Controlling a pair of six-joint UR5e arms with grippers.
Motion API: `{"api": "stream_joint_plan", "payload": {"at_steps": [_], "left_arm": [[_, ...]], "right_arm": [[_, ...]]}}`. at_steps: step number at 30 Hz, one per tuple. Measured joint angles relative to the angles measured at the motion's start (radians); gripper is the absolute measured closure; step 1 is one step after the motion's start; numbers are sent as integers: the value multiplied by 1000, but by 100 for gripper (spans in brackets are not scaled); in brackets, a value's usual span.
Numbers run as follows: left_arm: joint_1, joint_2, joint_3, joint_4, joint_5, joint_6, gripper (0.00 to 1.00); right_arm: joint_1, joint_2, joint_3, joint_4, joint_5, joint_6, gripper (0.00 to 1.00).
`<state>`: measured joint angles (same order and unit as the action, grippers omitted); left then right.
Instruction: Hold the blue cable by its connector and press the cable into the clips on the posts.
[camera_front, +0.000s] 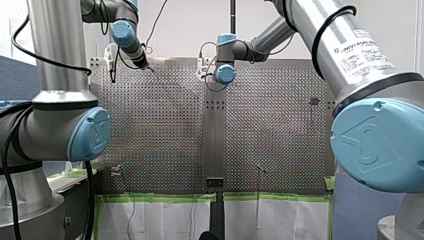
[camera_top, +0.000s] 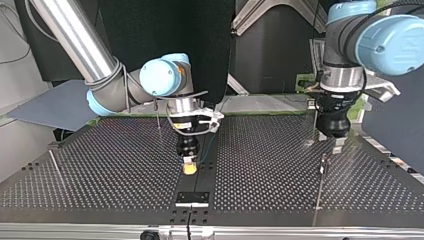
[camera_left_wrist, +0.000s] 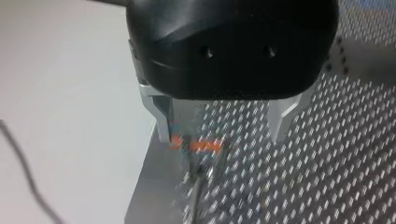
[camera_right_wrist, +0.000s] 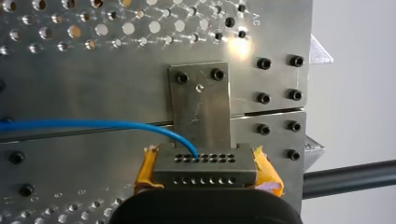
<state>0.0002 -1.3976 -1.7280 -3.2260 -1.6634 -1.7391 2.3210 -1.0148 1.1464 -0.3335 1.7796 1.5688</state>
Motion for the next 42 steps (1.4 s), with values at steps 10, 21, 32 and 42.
{"api": "stream_joint_plan", "payload": {"at_steps": [10, 21, 32, 42], "left_arm": [[25, -2, 0, 80, -57, -16, 0], [15, -19, 0, 101, -6, -38, 0], [2, -22, 0, 50, -31, -16, 0], [-5, -22, 0, 50, -32, -14, 0]], "right_arm": [[3, 3, 0, 0, -1, -1, 100], [6, 3, 0, 0, -17, -1, 100], [7, 4, 0, 0, -27, -1, 100], [7, 4, 0, -1, -28, -1, 100]]}}
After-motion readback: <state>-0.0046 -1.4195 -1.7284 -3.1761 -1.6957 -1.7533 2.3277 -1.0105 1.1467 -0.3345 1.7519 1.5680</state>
